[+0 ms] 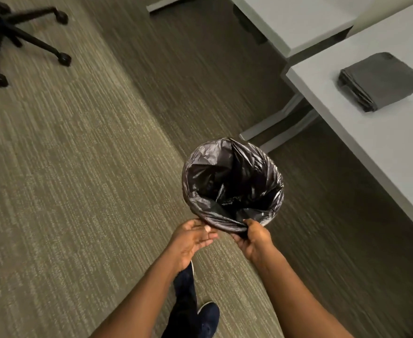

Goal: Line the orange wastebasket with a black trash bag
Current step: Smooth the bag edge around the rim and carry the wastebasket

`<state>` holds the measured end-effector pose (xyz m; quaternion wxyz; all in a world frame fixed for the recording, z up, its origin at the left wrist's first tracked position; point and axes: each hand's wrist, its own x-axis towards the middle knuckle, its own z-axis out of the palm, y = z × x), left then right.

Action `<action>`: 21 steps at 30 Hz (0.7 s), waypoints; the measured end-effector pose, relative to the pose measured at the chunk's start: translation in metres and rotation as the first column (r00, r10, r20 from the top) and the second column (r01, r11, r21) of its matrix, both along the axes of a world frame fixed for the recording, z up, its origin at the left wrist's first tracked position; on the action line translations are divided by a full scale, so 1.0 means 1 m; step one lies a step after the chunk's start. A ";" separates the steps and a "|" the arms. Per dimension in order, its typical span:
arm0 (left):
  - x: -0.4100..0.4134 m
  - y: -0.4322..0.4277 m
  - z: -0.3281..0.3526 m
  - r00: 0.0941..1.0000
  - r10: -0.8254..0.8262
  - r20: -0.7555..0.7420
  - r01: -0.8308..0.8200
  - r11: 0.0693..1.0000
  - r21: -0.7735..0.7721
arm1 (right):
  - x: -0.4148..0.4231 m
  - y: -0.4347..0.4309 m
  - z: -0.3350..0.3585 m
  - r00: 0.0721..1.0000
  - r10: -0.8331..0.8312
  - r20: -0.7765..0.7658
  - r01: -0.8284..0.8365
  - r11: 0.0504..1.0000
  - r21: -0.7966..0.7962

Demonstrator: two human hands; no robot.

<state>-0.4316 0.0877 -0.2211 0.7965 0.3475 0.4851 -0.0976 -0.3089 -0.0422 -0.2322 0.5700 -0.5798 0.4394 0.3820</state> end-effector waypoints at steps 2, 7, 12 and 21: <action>0.020 -0.001 -0.011 0.999 -0.035 -0.024 0.036 0.999 0.040 | 0.009 0.004 -0.007 1.000 -0.010 -0.001 0.010 1.000 0.004; 0.055 -0.002 -0.048 0.995 -0.066 -0.070 0.073 0.992 0.107 | 0.030 0.009 -0.033 0.996 -0.083 -0.022 0.083 0.996 0.031; 0.082 -0.012 -0.092 0.990 -0.112 -0.086 0.124 0.981 0.150 | 0.055 -0.002 -0.069 0.991 -0.122 -0.059 0.122 0.992 0.000; 0.143 -0.054 -0.147 0.995 -0.093 -0.041 0.098 0.986 0.134 | 0.106 -0.033 -0.135 0.991 -0.114 -0.068 0.113 0.993 -0.019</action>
